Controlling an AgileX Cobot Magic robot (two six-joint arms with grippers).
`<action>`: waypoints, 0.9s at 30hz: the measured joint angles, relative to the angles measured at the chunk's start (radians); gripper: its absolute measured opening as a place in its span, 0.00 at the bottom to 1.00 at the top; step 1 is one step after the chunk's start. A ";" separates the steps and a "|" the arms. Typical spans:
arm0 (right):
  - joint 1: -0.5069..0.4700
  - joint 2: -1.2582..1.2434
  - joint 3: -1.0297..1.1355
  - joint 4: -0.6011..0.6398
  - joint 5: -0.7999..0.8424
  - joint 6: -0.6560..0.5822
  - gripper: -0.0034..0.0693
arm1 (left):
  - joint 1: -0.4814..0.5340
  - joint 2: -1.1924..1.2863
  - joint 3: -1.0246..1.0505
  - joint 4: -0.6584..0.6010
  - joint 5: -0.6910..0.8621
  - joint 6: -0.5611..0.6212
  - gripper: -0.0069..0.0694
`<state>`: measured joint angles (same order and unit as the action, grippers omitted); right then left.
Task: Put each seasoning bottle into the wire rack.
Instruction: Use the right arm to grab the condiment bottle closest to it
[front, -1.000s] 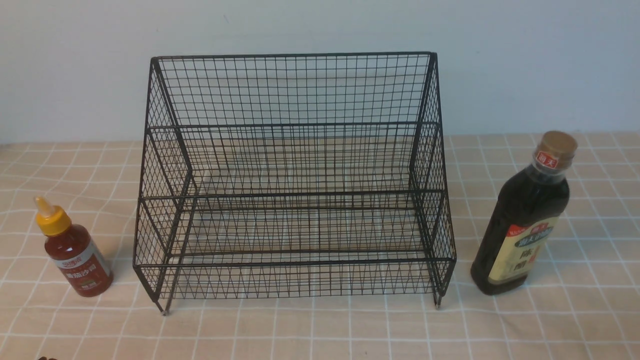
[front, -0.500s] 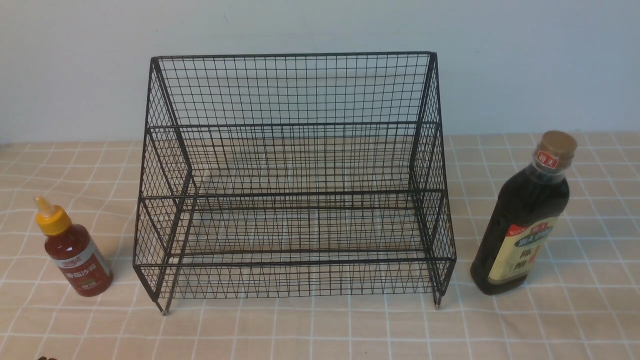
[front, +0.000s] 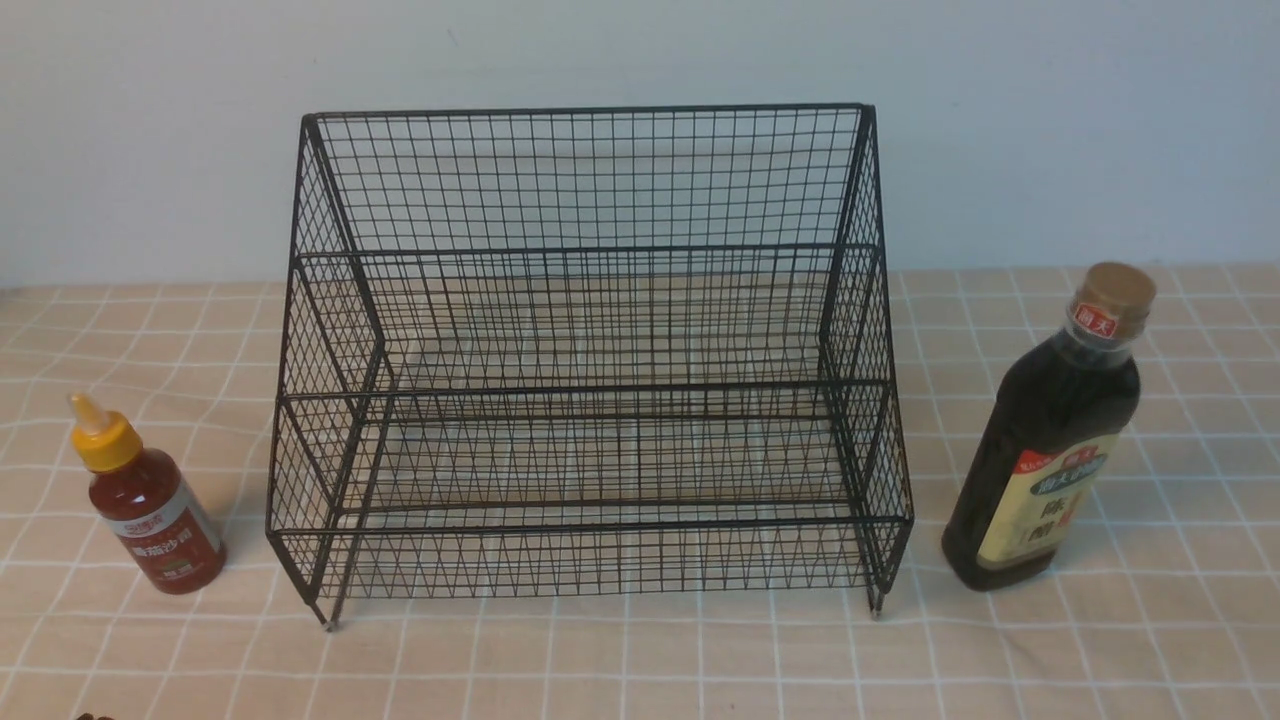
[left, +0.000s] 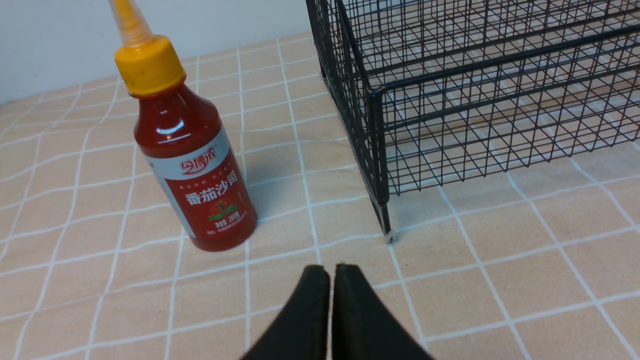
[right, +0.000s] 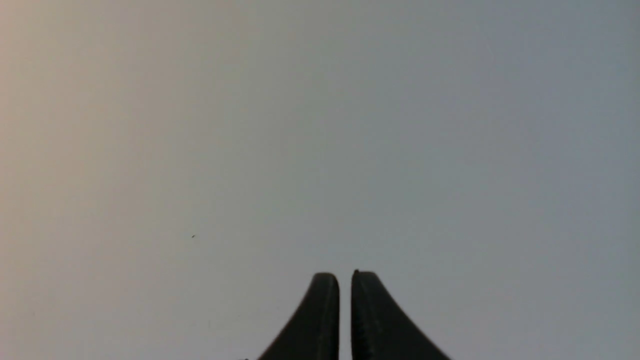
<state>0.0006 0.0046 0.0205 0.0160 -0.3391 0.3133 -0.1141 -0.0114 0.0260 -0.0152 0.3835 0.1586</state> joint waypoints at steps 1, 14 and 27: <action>0.000 0.007 -0.004 -0.016 0.004 0.004 0.12 | 0.000 0.000 0.000 0.000 0.000 0.000 0.08; 0.000 0.476 -0.210 -0.501 -0.057 0.152 0.56 | 0.000 0.000 0.000 0.000 0.000 0.000 0.08; 0.000 1.016 -0.403 -0.569 -0.289 0.170 0.70 | 0.000 0.000 0.000 0.000 0.000 0.000 0.08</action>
<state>0.0006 1.0210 -0.3822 -0.5535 -0.6280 0.4837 -0.1141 -0.0114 0.0260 -0.0152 0.3835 0.1586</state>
